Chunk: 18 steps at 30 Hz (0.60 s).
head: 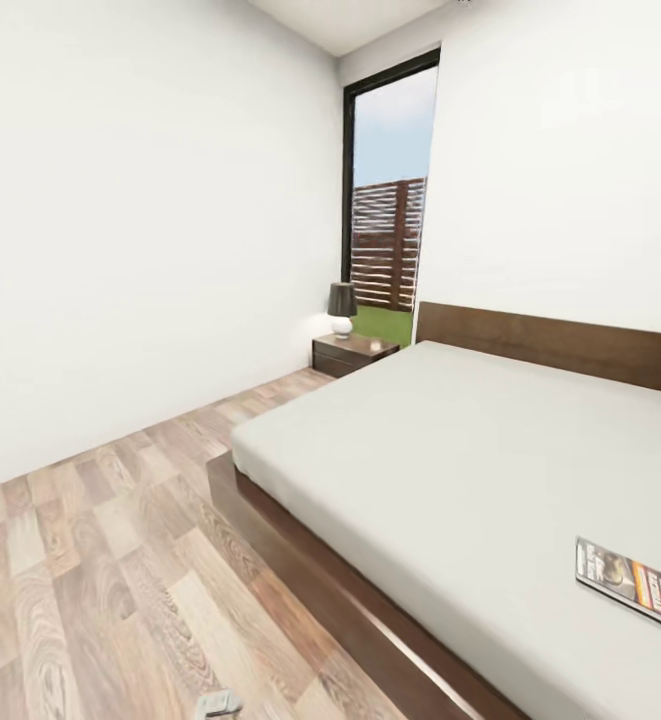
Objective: In the bedroom, move the book from the bed onto either nightstand, and place the two sandals side by side next to the bed.
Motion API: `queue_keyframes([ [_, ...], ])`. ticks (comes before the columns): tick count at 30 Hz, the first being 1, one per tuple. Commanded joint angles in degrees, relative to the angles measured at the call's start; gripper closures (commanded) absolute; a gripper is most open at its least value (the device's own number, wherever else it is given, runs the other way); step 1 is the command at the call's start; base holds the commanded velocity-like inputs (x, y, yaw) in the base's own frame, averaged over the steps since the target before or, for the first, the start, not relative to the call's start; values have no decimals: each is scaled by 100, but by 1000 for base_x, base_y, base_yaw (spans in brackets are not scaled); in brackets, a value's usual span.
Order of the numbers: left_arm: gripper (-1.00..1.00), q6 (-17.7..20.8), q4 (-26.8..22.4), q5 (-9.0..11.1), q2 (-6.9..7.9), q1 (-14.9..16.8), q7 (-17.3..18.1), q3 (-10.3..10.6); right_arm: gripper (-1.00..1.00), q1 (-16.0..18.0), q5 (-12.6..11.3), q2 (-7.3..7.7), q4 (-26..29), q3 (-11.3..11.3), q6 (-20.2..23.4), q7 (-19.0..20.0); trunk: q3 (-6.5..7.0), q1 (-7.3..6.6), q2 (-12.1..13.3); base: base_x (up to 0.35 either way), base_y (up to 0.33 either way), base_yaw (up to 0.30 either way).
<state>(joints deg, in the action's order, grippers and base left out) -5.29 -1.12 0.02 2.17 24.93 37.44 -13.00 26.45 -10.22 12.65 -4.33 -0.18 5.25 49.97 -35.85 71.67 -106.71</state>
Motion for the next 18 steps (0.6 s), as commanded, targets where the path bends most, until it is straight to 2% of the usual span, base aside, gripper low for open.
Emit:
queue_keyframes([
  [1, -100, -23, 7, -1, 2, 3, 17, -10, -100, 9, -57, 0, -15, 0, 55, 22, -3, 1, -3, 144, 6, -283],
  [18, -100, -25, 7, 3, 2, 3, 17, -10, -100, 9, -58, 0, -16, 0, 55, 22, 54, 1, -3, 15, 1, -283],
])
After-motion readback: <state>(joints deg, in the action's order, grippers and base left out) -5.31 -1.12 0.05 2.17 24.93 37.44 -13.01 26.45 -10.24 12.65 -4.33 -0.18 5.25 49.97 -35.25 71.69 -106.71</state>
